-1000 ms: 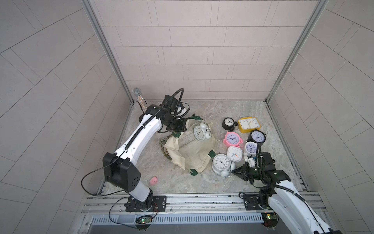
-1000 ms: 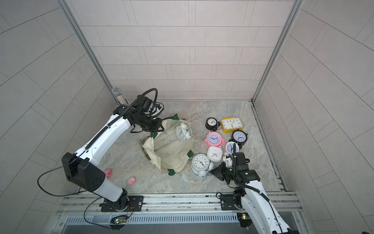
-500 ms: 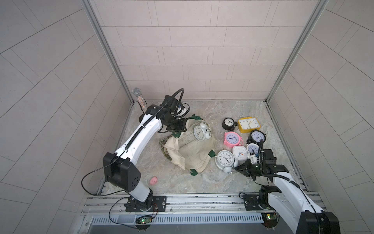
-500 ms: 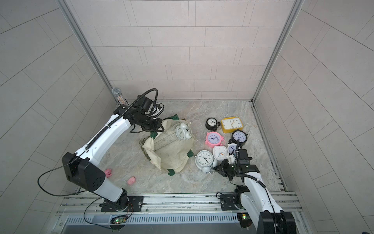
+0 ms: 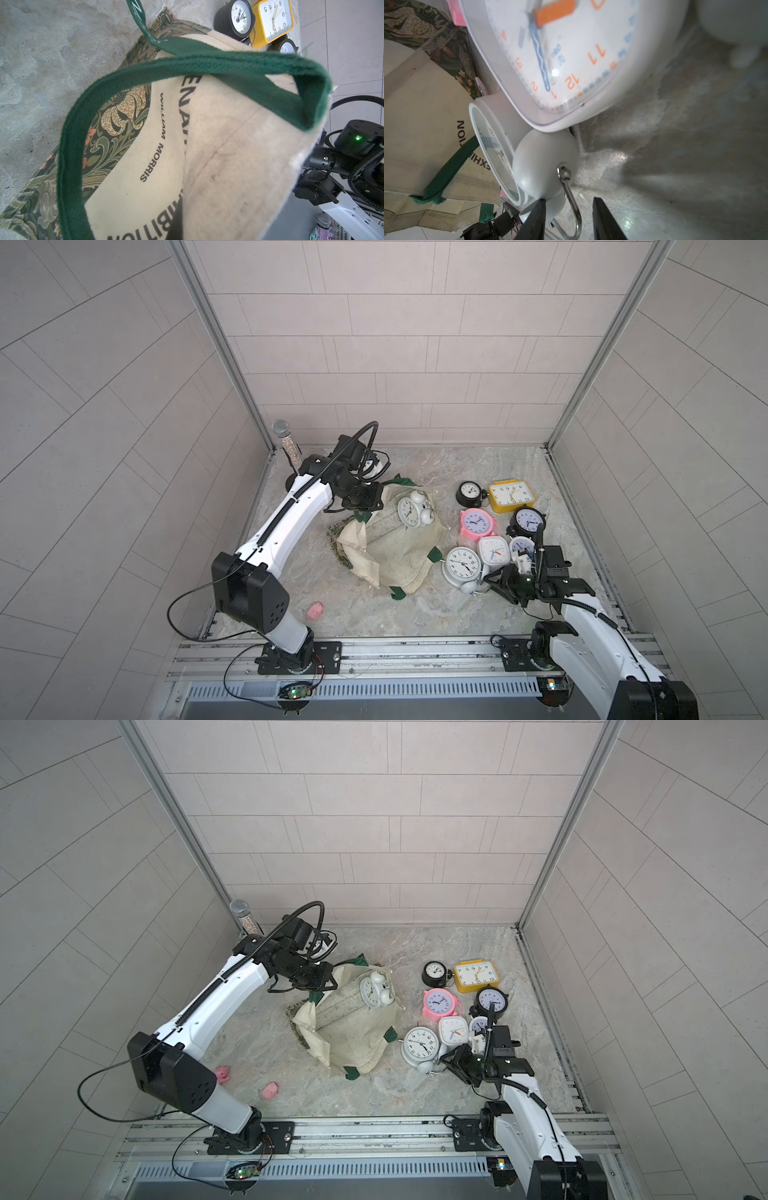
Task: Take the alarm clock out of the canvas bag
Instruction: Place the alarm at the center of the board.
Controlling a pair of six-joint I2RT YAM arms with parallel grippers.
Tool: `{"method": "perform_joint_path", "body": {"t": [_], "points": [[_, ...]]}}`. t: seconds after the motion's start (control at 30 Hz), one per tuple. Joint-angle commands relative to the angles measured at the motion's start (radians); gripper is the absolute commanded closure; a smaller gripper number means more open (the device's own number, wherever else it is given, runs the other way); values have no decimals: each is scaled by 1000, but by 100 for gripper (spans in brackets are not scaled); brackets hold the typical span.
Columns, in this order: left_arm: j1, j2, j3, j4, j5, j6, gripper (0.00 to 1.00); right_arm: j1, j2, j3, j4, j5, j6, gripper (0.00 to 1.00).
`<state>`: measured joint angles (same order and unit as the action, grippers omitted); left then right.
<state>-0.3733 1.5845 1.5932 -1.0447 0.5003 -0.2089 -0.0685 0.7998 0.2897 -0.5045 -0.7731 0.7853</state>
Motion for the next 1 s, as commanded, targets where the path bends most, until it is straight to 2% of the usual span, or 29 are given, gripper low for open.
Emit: {"method": "perform_joint_path", "body": {"t": [0.0, 0.27, 0.43, 0.53, 0.63, 0.8, 0.97], "points": [[-3, 5, 6, -28, -5, 13, 100, -5, -34, 55, -5, 10, -8, 58], [-3, 5, 4, -22, -4, 7, 100, 5, -94, 251, -108, 46, -48, 55], [-3, 3, 5, -20, -3, 5, 100, 76, -126, 375, -67, 107, -41, 56], [-3, 3, 6, -20, -5, 3, 100, 194, -101, 445, -44, 195, -57, 57], [-3, 3, 7, -19, -5, 1, 100, 367, -49, 516, -15, 319, -93, 58], [-3, 2, 5, -15, -8, -5, 100, 685, 102, 636, 58, 492, -184, 60], [-3, -3, -2, -1, 3, -21, 100, 925, 264, 744, 118, 647, -311, 60]]}}
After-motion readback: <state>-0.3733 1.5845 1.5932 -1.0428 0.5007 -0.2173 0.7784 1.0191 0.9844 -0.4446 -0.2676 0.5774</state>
